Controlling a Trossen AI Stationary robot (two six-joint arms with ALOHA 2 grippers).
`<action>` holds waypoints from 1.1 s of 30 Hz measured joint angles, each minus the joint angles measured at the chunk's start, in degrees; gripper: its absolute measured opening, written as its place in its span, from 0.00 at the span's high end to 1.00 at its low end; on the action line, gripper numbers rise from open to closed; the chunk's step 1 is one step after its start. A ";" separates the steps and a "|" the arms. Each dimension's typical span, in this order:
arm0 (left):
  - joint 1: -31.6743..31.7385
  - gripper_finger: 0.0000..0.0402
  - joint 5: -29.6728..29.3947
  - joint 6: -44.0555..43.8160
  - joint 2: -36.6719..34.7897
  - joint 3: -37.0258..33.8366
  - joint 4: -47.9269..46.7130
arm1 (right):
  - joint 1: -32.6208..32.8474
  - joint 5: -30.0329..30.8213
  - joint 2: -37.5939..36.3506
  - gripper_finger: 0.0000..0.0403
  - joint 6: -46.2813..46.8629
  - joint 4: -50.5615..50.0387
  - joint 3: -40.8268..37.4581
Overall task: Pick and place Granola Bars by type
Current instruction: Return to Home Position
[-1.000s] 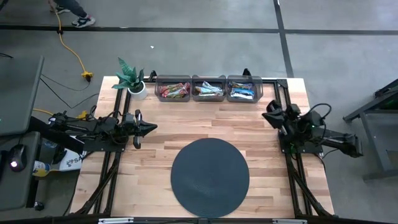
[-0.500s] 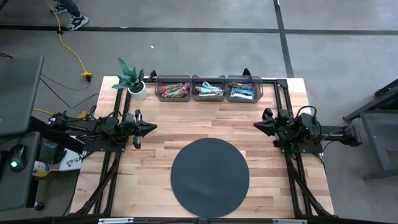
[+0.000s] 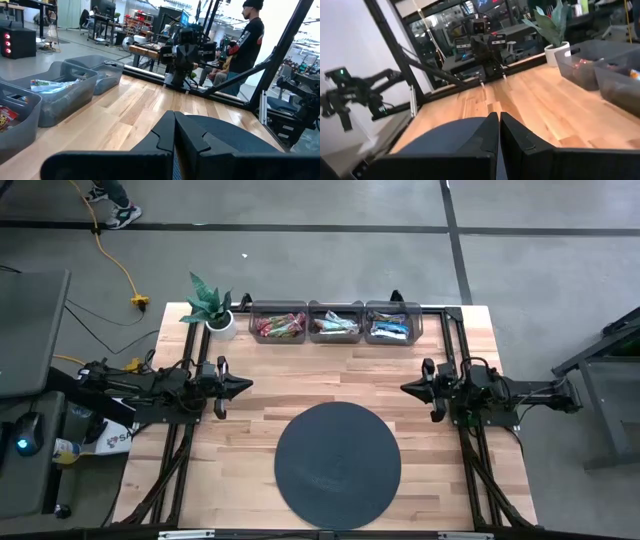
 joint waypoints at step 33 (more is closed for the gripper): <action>0.00 1.00 0.00 0.00 0.01 -0.01 0.01 | 0.00 0.72 0.10 1.00 -12.31 0.20 0.07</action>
